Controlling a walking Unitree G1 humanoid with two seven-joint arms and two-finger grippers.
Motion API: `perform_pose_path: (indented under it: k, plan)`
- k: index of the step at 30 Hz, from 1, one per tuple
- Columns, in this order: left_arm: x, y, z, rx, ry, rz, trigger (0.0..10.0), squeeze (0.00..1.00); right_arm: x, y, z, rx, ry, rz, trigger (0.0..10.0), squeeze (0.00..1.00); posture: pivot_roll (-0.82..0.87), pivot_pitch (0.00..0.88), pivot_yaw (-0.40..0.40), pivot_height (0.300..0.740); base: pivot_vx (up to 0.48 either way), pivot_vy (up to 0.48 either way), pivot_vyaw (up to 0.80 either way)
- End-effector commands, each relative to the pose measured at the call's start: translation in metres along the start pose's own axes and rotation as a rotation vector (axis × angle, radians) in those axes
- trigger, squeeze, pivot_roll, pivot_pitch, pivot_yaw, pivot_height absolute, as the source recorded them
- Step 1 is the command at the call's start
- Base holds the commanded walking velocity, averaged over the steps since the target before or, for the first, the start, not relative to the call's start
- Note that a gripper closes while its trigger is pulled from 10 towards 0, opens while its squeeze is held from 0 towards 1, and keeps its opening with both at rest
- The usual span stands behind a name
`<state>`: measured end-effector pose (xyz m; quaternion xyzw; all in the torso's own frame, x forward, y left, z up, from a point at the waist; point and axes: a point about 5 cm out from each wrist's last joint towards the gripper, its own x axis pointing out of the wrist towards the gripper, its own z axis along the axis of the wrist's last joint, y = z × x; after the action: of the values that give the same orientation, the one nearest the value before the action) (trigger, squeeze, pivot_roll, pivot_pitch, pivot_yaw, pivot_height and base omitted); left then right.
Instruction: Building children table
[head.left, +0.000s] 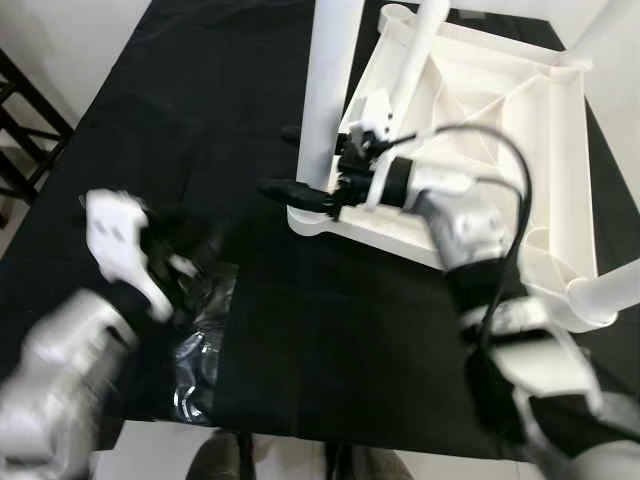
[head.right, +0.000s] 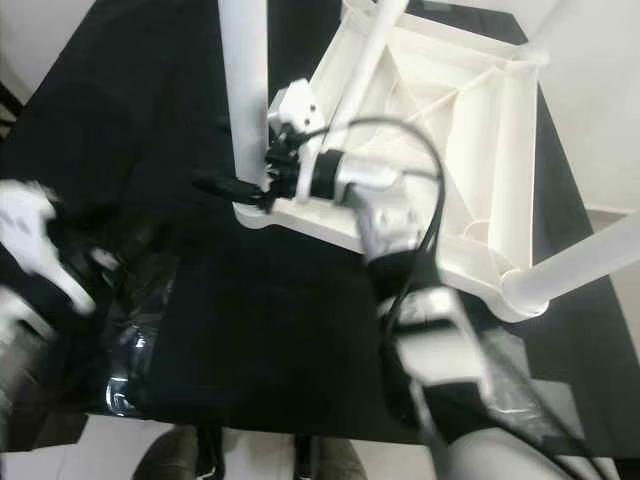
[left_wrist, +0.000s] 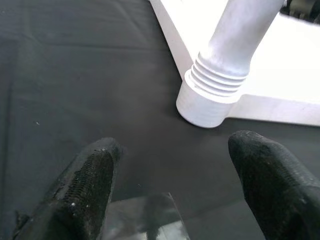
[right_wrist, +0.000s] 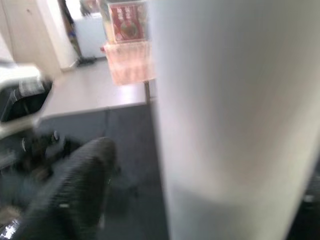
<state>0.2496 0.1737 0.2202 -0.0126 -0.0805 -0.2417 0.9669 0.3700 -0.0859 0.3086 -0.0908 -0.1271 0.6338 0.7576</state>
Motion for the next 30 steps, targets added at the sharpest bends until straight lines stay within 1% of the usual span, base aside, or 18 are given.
perform_pose_path:
  k: [1,6,9,12,13,15,16,17,20,21,22,23,24,25,27,28,29,30]
  plan:
    - [-0.005,-0.007,0.005,0.036,-0.041,0.004,10.0,0.0,0.006,0.005,-0.007,0.033,-0.022,0.112,0.0,0.0,0.17,0.302,-0.123,0.74,0.0,0.0,0.0]
    - [-0.01,-0.013,0.004,0.05,-0.054,-0.009,10.0,0.0,0.006,0.007,-0.013,0.06,0.009,0.198,0.0,0.0,0.17,0.31,-0.132,0.74,0.0,0.0,0.0]
    - [-0.014,-0.019,0.001,0.049,-0.053,-0.006,10.0,0.0,-0.003,0.012,-0.027,0.103,0.028,0.246,0.0,0.0,0.16,0.311,-0.129,0.74,0.0,0.0,0.0]
    - [-0.013,-0.021,0.001,0.053,-0.062,0.006,10.0,0.0,-0.011,0.016,-0.035,0.109,0.048,0.255,0.0,0.0,0.14,0.304,-0.139,0.74,0.0,0.0,0.0]
    - [-0.013,-0.022,0.002,0.054,-0.07,0.014,10.0,0.0,-0.018,0.019,-0.041,0.106,0.074,0.248,0.0,0.0,0.13,0.303,-0.14,0.74,0.0,0.0,0.0]
    - [-0.013,-0.022,0.002,0.054,-0.07,0.014,10.0,0.0,-0.018,0.019,-0.041,0.106,0.074,0.248,0.0,0.0,0.13,0.303,-0.14,0.74,0.0,0.0,0.0]
    - [-0.012,-0.022,0.002,0.052,-0.079,0.024,10.0,0.0,-0.024,0.023,-0.046,0.098,0.1,0.237,0.0,0.0,0.12,0.303,-0.142,0.74,0.0,0.0,0.0]
    - [-0.012,-0.022,0.002,0.049,-0.085,0.032,10.0,0.0,-0.03,0.032,-0.05,0.082,0.095,0.158,0.0,0.0,0.11,0.303,-0.142,0.74,0.0,0.0,0.0]
    - [-0.013,-0.021,0.002,0.048,-0.088,0.037,10.0,0.0,-0.033,0.037,-0.052,0.07,0.084,0.104,0.0,0.0,0.11,0.303,-0.142,0.74,0.0,0.0,0.0]
    - [-0.014,-0.02,0.002,0.046,-0.089,0.044,10.0,0.0,-0.03,0.047,-0.057,0.063,0.09,-0.028,0.0,0.0,0.1,0.305,-0.135,0.74,0.0,0.0,0.0]
    - [-0.014,-0.02,0.002,0.046,-0.089,0.044,10.0,0.0,-0.03,0.047,-0.057,0.063,0.09,-0.028,0.0,0.0,0.1,0.305,-0.135,0.74,0.0,0.0,0.0]
    - [-0.014,-0.017,0.002,0.046,-0.086,0.05,10.0,0.0,-0.022,0.05,-0.076,0.121,0.166,-0.521,0.0,0.0,0.09,0.308,-0.115,0.74,0.0,0.0,0.0]
    - [-0.014,-0.014,0.003,0.046,-0.088,0.055,10.0,0.0,-0.03,0.065,-0.093,0.189,0.259,-0.815,0.0,0.0,0.09,0.309,-0.11,0.74,0.0,0.0,0.0]
    - [-0.012,-0.01,0.005,0.048,-0.093,0.059,10.0,0.0,-0.034,0.083,-0.103,0.183,0.333,-0.944,0.0,0.0,0.09,0.308,-0.094,0.74,0.0,0.0,0.0]
    - [-0.012,-0.01,0.005,0.048,-0.093,0.059,10.0,0.0,-0.034,0.083,-0.103,0.183,0.333,-0.944,0.0,0.0,0.09,0.308,-0.094,0.74,0.0,0.0,0.0]
    - [-0.011,-0.006,0.007,0.048,-0.1,0.063,10.0,0.0,-0.032,0.092,-0.107,0.171,0.363,-0.947,0.0,0.0,0.08,0.298,-0.084,0.74,0.0,0.0,0.0]
    - [-0.011,-0.006,0.007,0.048,-0.1,0.063,10.0,0.0,-0.032,0.092,-0.107,0.171,0.363,-0.947,0.0,0.0,0.08,0.298,-0.084,0.74,0.0,0.0,0.0]
    - [-0.009,-0.004,0.009,0.056,-0.106,0.066,10.0,0.0,-0.024,0.094,-0.106,0.146,0.348,-0.856,0.0,0.0,0.09,0.299,-0.095,0.74,0.0,0.0,0.0]
